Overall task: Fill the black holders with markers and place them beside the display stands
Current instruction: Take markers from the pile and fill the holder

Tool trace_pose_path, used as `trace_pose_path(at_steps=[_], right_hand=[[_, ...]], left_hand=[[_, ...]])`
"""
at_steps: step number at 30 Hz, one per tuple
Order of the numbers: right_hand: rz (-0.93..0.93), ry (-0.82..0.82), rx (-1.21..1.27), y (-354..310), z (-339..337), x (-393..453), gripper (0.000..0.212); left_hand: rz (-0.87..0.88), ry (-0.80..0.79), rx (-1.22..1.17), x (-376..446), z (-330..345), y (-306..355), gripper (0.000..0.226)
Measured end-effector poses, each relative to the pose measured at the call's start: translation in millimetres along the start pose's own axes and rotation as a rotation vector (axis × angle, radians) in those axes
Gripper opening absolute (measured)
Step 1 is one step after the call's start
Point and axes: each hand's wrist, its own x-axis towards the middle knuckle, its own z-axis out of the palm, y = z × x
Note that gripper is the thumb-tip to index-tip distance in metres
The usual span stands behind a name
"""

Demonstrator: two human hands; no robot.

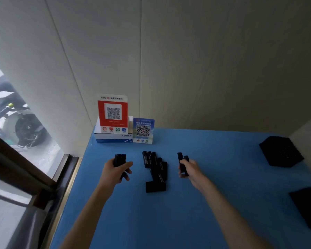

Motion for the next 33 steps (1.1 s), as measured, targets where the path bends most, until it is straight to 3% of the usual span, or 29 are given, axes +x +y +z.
trace_pose_path(at_steps=[10, 19, 33], right_hand=[[-0.076, 0.145, 0.180, 37, -86, -117, 0.019], [-0.104, 0.290, 0.314, 93, -190, -210, 0.020], [-0.111, 0.254, 0.407, 205, -380, -341, 0.020]], left_hand=[[0.005, -0.248, 0.006, -30, 77, -1, 0.021], [0.035, -0.377, 0.040, -102, 168, -3, 0.019], [0.079, -0.392, 0.033, -292, 338, -51, 0.021]])
